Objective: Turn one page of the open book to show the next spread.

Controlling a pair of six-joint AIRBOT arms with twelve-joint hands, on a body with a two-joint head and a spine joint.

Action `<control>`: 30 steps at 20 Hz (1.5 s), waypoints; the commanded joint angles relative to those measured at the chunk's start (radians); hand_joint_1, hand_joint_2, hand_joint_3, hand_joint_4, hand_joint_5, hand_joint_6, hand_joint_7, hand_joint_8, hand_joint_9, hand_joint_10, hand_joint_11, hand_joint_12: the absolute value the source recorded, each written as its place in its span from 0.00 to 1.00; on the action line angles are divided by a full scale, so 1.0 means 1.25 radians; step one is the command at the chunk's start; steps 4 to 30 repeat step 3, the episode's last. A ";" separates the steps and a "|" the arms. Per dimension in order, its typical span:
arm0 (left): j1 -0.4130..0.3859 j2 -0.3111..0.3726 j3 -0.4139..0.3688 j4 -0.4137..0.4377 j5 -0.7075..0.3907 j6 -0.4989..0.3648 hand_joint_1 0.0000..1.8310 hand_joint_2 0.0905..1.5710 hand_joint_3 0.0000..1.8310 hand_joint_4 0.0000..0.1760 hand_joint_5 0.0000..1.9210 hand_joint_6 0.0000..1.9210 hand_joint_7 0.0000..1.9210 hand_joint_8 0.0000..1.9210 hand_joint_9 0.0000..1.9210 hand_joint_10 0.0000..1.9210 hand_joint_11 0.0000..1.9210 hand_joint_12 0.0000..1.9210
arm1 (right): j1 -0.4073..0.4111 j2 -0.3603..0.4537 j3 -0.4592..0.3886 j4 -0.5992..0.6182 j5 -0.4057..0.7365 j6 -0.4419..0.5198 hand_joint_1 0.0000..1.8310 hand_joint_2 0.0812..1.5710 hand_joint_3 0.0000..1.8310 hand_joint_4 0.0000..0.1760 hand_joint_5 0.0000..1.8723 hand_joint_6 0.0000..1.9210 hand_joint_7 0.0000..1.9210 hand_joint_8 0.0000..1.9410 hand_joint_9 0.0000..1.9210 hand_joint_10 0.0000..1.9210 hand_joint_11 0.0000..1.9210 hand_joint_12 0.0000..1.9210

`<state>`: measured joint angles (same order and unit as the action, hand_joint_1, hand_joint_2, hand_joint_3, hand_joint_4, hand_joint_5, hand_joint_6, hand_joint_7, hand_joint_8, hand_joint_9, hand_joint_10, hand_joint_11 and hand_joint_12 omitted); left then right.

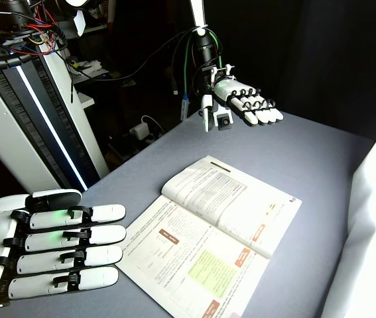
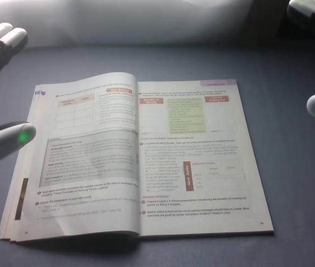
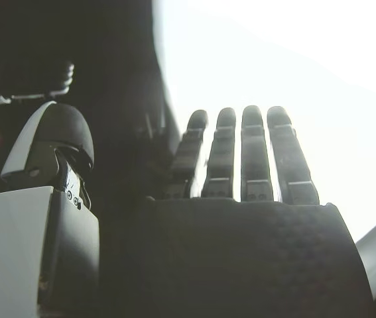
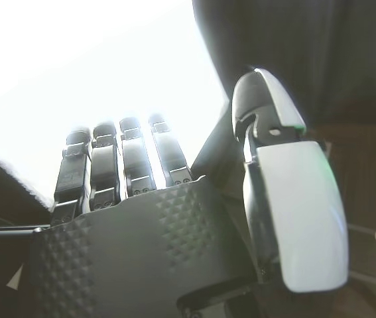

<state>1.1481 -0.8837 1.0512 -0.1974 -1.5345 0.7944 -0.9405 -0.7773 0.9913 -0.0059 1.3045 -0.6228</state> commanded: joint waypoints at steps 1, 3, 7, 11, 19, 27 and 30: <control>-0.007 -0.004 0.005 -0.015 -0.115 -0.003 0.10 0.78 0.00 0.35 0.00 0.00 0.00 0.00 0.00 0.00 0.00 0.00 | 0.003 0.000 0.005 0.030 0.131 0.002 0.16 0.83 0.01 0.00 0.00 0.00 0.00 0.00 0.00 0.00 0.00 0.00; -0.007 -0.007 0.005 -0.026 -0.121 -0.004 0.13 0.81 0.01 0.45 0.00 0.00 0.00 0.00 0.00 0.00 0.00 0.00 | 0.001 -0.003 0.007 0.041 0.156 0.002 0.16 0.81 0.00 0.23 0.00 0.00 0.00 0.00 0.00 0.00 0.00 0.00; -0.007 -0.007 0.005 -0.026 -0.121 -0.004 0.13 0.81 0.01 0.45 0.00 0.00 0.00 0.00 0.00 0.00 0.00 0.00 | 0.001 -0.003 0.007 0.041 0.156 0.002 0.16 0.81 0.00 0.23 0.00 0.00 0.00 0.00 0.00 0.00 0.00 0.00; -0.007 -0.007 0.005 -0.026 -0.121 -0.004 0.13 0.81 0.01 0.45 0.00 0.00 0.00 0.00 0.00 0.00 0.00 0.00 | 0.001 -0.003 0.007 0.041 0.156 0.002 0.16 0.81 0.00 0.23 0.00 0.00 0.00 0.00 0.00 0.00 0.00 0.00; -0.007 -0.007 0.005 -0.026 -0.121 -0.004 0.13 0.81 0.01 0.45 0.00 0.00 0.00 0.00 0.00 0.00 0.00 0.00 | 0.001 -0.003 0.007 0.041 0.156 0.002 0.16 0.81 0.00 0.23 0.00 0.00 0.00 0.00 0.00 0.00 0.00 0.00; -0.007 -0.007 0.005 -0.026 -0.121 -0.004 0.13 0.81 0.01 0.45 0.00 0.00 0.00 0.00 0.00 0.00 0.00 0.00 | 0.001 -0.003 0.007 0.041 0.156 0.002 0.16 0.81 0.00 0.23 0.00 0.00 0.00 0.00 0.00 0.00 0.00 0.00; -0.007 -0.007 0.005 -0.026 -0.121 -0.004 0.13 0.81 0.01 0.45 0.00 0.00 0.00 0.00 0.00 0.00 0.00 0.00 | 0.001 -0.003 0.007 0.041 0.156 0.002 0.16 0.81 0.00 0.23 0.00 0.00 0.00 0.00 0.00 0.00 0.00 0.00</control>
